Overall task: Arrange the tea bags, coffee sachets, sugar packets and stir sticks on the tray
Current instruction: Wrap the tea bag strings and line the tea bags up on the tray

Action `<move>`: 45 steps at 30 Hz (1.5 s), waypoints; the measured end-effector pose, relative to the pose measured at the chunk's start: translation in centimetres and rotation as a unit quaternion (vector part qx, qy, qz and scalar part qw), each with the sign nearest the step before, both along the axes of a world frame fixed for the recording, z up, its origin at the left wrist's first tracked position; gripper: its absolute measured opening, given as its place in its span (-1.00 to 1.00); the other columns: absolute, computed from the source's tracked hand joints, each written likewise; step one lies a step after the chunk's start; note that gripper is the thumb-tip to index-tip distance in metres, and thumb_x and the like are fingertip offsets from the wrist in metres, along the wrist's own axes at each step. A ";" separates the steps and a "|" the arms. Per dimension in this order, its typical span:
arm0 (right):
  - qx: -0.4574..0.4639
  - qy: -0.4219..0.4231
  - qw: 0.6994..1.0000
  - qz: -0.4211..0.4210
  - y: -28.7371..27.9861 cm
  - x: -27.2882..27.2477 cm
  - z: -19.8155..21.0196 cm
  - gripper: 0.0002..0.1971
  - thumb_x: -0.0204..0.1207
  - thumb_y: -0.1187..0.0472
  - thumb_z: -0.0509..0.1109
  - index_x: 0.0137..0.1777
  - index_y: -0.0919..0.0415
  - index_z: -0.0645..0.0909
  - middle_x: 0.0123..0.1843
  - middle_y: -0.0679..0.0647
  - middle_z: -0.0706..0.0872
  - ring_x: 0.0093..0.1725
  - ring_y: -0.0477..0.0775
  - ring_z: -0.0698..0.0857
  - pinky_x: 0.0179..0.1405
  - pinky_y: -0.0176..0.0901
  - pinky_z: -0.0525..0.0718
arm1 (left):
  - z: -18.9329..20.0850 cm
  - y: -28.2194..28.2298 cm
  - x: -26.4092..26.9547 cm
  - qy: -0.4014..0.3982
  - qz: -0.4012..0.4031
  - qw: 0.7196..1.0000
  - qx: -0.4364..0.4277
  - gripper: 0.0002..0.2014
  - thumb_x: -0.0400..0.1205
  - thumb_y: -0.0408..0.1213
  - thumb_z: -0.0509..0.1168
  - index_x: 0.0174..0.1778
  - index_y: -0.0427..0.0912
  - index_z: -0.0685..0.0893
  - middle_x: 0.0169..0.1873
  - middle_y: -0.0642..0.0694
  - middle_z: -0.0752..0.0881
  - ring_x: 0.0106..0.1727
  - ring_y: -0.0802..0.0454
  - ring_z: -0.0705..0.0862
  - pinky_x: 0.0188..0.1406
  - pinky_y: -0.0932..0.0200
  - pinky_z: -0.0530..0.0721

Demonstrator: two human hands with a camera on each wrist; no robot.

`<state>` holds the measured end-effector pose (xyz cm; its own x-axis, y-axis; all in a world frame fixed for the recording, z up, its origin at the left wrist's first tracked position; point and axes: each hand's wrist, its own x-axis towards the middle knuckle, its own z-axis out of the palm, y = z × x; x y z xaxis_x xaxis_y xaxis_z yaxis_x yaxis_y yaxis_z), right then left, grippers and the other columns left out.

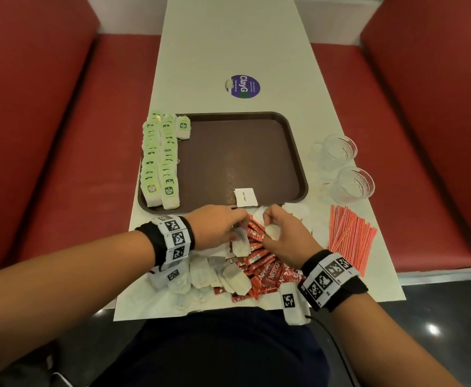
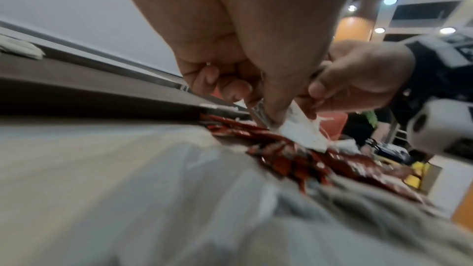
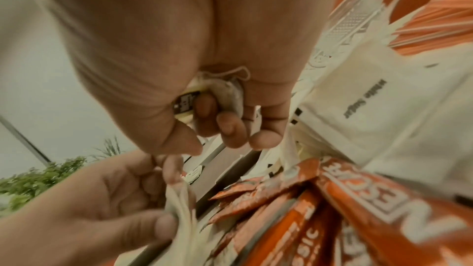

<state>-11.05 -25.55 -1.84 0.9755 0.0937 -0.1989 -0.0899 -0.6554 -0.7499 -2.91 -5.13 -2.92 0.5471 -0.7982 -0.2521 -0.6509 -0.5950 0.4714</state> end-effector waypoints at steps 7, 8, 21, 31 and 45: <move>0.026 -0.047 0.997 0.064 2.4 2.7 1.2 -0.70 0.43 0.30 0.57 0.08 -0.05 0.72 -0.07 -0.25 0.72 -0.08 -0.28 0.65 -0.07 -0.50 0.52 | 2.0 2.1 2.3 0.097 0.124 0.981 -0.113 -0.88 0.75 -0.18 0.27 0.15 0.06 0.49 -0.15 0.12 0.78 -0.13 0.20 0.70 -0.07 0.25 0.60; 0.019 -0.061 0.995 0.071 2.9 3.2 1.4 -0.75 0.42 0.28 0.59 0.05 -0.03 0.76 -0.07 -0.23 0.72 -0.06 -0.25 0.65 -0.02 -0.44 0.55 | 2.2 2.4 2.5 0.105 0.128 0.979 -0.122 -0.88 0.75 -0.20 0.27 0.14 0.08 0.48 -0.14 0.10 0.80 -0.13 0.26 0.70 -0.07 0.31 0.59; 0.073 -0.046 0.996 -0.003 5.4 8.9 1.8 -0.93 0.51 0.13 0.56 -0.16 0.00 0.72 -0.25 -0.13 0.72 -0.31 -0.24 0.62 -0.34 -0.45 0.52 | 4.3 4.4 5.0 -0.114 0.134 0.977 -0.123 -0.77 0.66 0.08 0.30 -0.06 0.01 0.71 -0.25 0.15 0.64 -0.16 0.09 0.53 -0.14 0.01 0.58; 0.083 -0.053 0.995 -0.019 6.8 13.6 0.2 -0.91 0.56 0.16 0.49 -0.03 0.05 0.62 -0.17 -0.08 0.72 -0.24 -0.05 0.67 -0.22 -0.23 0.62 | 4.5 5.8 10.1 -0.094 0.288 0.937 -0.172 -0.89 0.69 -0.20 0.36 0.06 -0.07 0.76 -0.26 0.09 0.72 -0.25 0.11 0.63 -0.19 0.18 0.52; 0.103 -0.026 0.994 -0.023 6.8 17.2 2.2 -0.93 0.60 0.30 0.27 -0.10 0.26 0.45 -0.29 -0.03 0.51 -0.44 -0.23 0.42 -0.46 -0.42 0.44 | 0.7 6.3 25.3 -0.055 0.430 0.897 0.081 -0.80 0.65 -0.23 0.39 0.18 -0.03 0.77 0.13 -0.07 0.78 0.16 -0.12 0.71 0.14 0.02 0.69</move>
